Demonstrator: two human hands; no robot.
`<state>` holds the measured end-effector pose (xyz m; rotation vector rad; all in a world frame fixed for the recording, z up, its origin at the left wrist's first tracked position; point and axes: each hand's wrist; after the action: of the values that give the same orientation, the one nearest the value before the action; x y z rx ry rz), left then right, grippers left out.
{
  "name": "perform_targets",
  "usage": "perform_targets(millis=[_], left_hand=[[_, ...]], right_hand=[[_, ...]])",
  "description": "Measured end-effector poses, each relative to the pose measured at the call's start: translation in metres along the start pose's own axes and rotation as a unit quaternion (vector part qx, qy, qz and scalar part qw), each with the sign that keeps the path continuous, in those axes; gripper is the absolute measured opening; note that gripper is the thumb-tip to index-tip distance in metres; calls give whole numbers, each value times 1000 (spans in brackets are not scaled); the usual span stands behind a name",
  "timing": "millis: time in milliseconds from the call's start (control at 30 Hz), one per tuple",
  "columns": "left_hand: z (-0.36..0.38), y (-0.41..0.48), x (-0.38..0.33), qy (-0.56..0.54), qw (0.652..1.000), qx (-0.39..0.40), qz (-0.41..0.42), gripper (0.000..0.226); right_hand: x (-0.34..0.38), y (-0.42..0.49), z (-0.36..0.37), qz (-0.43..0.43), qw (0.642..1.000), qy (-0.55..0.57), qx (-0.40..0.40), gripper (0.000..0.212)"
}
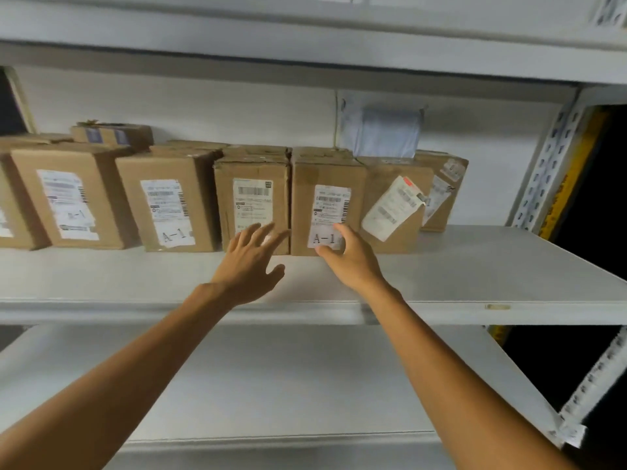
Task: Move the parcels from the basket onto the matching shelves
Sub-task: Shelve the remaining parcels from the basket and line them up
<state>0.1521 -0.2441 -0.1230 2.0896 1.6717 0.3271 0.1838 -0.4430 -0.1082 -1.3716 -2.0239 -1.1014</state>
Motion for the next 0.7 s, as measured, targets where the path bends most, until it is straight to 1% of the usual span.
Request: perform_targets(millis=[67,200,300,400,467,600,700], left_hand=[[-15,-17,25,5,1000,5,-19,66],[-46,-48,74,17,998,13,-60,64],[-68,-70,108,19,994,31,-98,64],[-93,-82,135,18,992,16,-126,64],[-109,-87,151,20,990,1,-141,63],[-129,-90,177,-20,986,-16,-165,62],[-128,-83,190,-26,984,-21,-176,66]], right_hand=[[21,1,20,-17,1000,-3,23,60],[62,3,65,-72,995,-14,70,59],[91,6,95,-114,987,-22,108,61],[121,16,117,-158,979,-40,123,61],[140,24,129,-192,973,-42,123,59],[171,45,141,-249,963,-55,87,54],[179,62,143,-285,951,-113,40,55]])
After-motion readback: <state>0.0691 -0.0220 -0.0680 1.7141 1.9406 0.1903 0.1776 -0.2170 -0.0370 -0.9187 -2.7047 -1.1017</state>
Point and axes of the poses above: each hand's wrist, its own y-axis towards the middle knuckle, its own z-axis out of the palm, x = y × z, and after that the axes turned 1 degree about x, right-handed
